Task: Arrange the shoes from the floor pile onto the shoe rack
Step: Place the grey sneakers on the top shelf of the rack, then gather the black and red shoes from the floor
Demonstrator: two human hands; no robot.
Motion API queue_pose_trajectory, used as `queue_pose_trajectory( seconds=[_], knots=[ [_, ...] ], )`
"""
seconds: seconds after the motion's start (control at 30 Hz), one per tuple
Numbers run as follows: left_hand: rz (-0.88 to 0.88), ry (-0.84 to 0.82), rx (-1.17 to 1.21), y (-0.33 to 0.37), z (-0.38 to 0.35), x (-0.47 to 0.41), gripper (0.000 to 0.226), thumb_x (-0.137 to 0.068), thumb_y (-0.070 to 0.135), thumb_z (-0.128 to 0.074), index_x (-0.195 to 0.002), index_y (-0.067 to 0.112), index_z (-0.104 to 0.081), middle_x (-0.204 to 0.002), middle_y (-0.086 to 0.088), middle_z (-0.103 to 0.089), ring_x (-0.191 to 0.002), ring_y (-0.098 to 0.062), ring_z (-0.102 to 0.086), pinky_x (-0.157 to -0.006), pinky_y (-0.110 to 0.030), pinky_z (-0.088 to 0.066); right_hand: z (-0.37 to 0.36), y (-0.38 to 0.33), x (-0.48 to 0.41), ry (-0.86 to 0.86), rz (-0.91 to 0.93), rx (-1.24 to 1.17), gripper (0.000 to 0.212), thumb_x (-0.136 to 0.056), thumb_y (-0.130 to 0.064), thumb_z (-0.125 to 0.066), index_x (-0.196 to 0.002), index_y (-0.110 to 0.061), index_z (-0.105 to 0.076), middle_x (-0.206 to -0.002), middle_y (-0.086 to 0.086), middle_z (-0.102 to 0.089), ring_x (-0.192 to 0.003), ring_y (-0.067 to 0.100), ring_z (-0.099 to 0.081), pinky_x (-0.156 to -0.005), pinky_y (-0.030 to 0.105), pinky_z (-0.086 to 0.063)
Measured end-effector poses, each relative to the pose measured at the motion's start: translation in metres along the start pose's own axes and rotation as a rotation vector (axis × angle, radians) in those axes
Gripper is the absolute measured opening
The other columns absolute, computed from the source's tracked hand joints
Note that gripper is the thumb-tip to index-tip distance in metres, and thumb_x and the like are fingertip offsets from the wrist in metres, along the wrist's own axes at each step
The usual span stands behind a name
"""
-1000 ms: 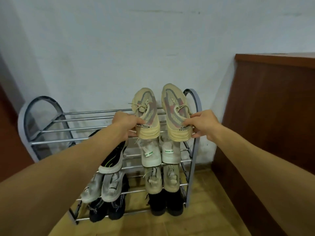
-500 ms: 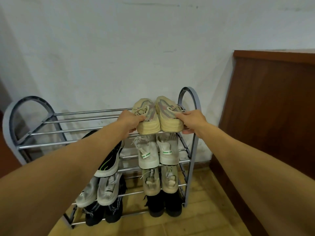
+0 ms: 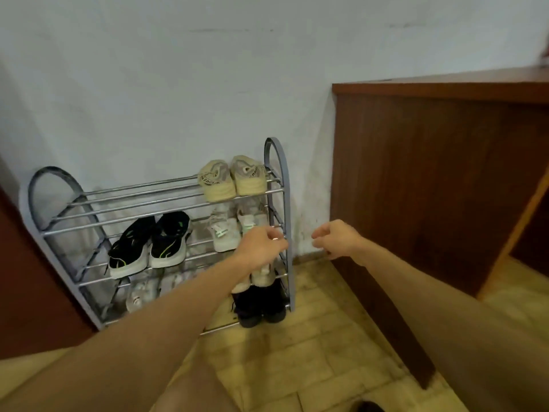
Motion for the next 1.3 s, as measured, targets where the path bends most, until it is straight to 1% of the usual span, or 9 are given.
queue_pose_trajectory(
  seconds=[0.17, 0.33, 0.4, 0.5, 0.7, 0.9, 1.07, 1.2, 1.3],
  knots=[
    [0.057, -0.241, -0.017, -0.026, -0.102, 0.04, 0.015, -0.087, 0.024, -0.063, -0.099, 0.019, -0.072, -0.094, 0.005, -0.065, -0.093, -0.012, -0.059, -0.082, -0.025, -0.047, -0.004, 0.105, 0.054, -0.087, -0.124, 0.08, 0.025, -0.088, -0.02, -0.062, -0.108, -0.01, -0.073, -0.111, 0.009, -0.071, -0.101, 0.027, -0.068, -0.09, 0.044, -0.057],
    [0.146, -0.434, -0.03, -0.075, -0.212, 0.078, 0.007, -0.082, 0.026, -0.065, -0.08, 0.027, -0.072, -0.09, 0.013, -0.062, -0.1, -0.009, -0.058, -0.084, -0.021, -0.044, -0.028, 0.214, 0.104, -0.17, -0.31, 0.037, 0.033, -0.094, -0.02, -0.058, -0.125, -0.008, -0.061, -0.098, -0.001, -0.061, -0.088, 0.016, -0.06, -0.071, 0.027, -0.053],
    [0.169, -0.503, -0.047, -0.097, -0.25, 0.093, 0.016, -0.082, 0.023, -0.065, -0.068, 0.029, -0.066, -0.089, 0.015, -0.057, -0.1, -0.009, -0.055, -0.081, -0.02, -0.041, -0.043, 0.253, 0.122, -0.205, -0.402, 0.005, 0.036, -0.095, -0.02, -0.057, -0.128, -0.007, -0.058, -0.112, 0.004, -0.061, -0.097, 0.019, -0.06, -0.076, 0.028, -0.052],
    [0.23, -0.58, -0.064, -0.12, -0.283, 0.115, 0.006, -0.084, 0.023, -0.064, -0.082, 0.025, -0.069, -0.094, 0.012, -0.058, -0.1, -0.01, -0.054, -0.081, -0.021, -0.04, -0.067, 0.301, 0.146, -0.249, -0.496, 0.01, 0.038, -0.095, -0.02, -0.056, -0.13, -0.007, -0.056, -0.127, 0.009, -0.057, -0.107, 0.023, -0.058, -0.088, 0.032, -0.052],
    [0.327, -0.645, -0.126, -0.162, -0.307, 0.144, 0.031, -0.09, 0.024, -0.058, -0.119, 0.016, -0.065, -0.122, 0.003, -0.062, -0.114, -0.014, -0.055, -0.092, -0.025, -0.039, -0.126, 0.38, 0.184, -0.301, -0.686, 0.046, 0.054, -0.09, -0.022, -0.061, -0.139, -0.003, -0.045, -0.141, 0.013, -0.045, -0.125, 0.031, -0.049, -0.101, 0.04, -0.049],
    [0.289, -0.819, -0.266, -0.176, -0.316, 0.158, 0.028, -0.092, 0.023, -0.055, -0.118, 0.017, -0.062, -0.11, 0.0, -0.061, -0.101, -0.012, -0.053, -0.087, -0.027, -0.041, -0.187, 0.413, 0.209, -0.331, -0.825, 0.088, 0.054, -0.087, -0.026, -0.052, -0.137, -0.005, -0.045, -0.132, 0.016, -0.054, -0.119, 0.031, -0.054, -0.092, 0.035, -0.05],
    [0.264, -0.812, -0.284, -0.18, -0.312, 0.165, 0.026, -0.093, 0.024, -0.053, -0.118, 0.021, -0.061, -0.113, 0.0, -0.06, -0.107, -0.015, -0.054, -0.086, -0.026, -0.038, -0.183, 0.411, 0.211, -0.323, -0.89, -0.165, 0.05, -0.082, -0.017, -0.069, -0.128, -0.004, -0.053, -0.125, 0.016, -0.058, -0.11, 0.03, -0.058, -0.087, 0.041, -0.057],
    [0.236, -0.791, -0.355, -0.191, -0.302, 0.173, 0.002, -0.091, 0.023, -0.052, -0.091, 0.025, -0.053, -0.096, 0.0, -0.052, -0.09, -0.016, -0.048, -0.085, -0.03, -0.04, -0.17, 0.399, 0.207, -0.358, -0.796, -0.118, 0.054, -0.075, -0.021, -0.078, -0.121, -0.002, -0.059, -0.117, 0.016, -0.063, -0.101, 0.03, -0.065, -0.079, 0.04, -0.061],
    [0.255, -0.754, -0.322, -0.191, -0.295, 0.175, 0.017, -0.092, 0.023, -0.053, -0.105, 0.021, -0.064, -0.111, -0.001, -0.061, -0.102, -0.015, -0.054, -0.091, -0.03, -0.042, -0.157, 0.387, 0.198, -0.296, -0.683, 0.043, 0.052, -0.073, -0.029, -0.08, -0.116, -0.004, -0.064, -0.113, 0.014, -0.067, -0.102, 0.029, -0.065, -0.085, 0.041, -0.059]
  ],
)
Point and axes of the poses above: each hand's wrist, its own x-axis away from the middle knuckle, its own z-axis out of the back of the hand, y = z × x, the point moved 3 cm from there along -x, towards the middle knuckle
